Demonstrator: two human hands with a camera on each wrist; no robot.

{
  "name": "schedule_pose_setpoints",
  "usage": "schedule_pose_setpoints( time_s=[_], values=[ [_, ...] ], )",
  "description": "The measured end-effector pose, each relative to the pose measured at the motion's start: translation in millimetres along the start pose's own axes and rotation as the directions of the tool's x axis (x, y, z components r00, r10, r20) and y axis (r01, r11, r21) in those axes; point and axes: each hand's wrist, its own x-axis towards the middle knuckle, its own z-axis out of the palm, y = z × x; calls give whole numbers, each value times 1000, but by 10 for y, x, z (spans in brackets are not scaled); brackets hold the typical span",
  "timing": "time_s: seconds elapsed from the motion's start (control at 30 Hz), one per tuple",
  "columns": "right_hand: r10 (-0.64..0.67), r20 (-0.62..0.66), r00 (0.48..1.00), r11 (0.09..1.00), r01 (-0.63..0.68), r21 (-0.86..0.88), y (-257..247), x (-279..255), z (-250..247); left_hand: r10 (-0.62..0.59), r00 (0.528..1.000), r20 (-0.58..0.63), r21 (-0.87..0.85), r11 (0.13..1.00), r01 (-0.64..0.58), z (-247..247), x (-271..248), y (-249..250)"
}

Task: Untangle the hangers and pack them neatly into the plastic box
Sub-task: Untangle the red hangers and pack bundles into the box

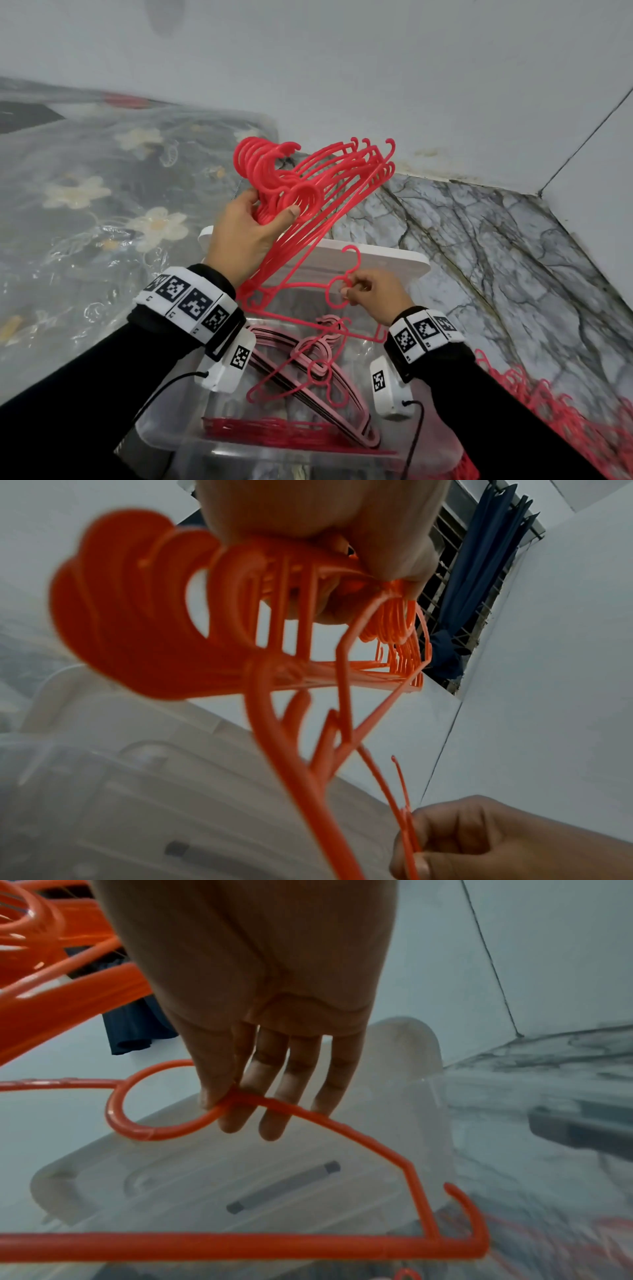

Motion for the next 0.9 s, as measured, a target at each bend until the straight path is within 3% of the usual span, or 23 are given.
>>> schedule_pose_setpoints(
  time_s=[0.33,0.4,0.53,0.7,0.9],
  values=[
    [114,118,986,963,-139,230,81,52,364,10,999,-53,-3,1000,-10,106,-87,36],
    [123,92,988,964,-140,225,104,71,386,15,997,-70,-8,1000,-16,91,-75,44],
    [93,-59,994,993,-97,-69,221,118,353,9,997,-79,-23,1000,-11,69,-39,21],
    [99,-21,995,943,-100,-317,273,72,309,22,991,-131,-52,998,-29,40,12,-2],
    [-39,-58,998,997,35,-64,37,0,190,12,994,-105,-22,1000,-14,-19,49,-23]
  ],
)
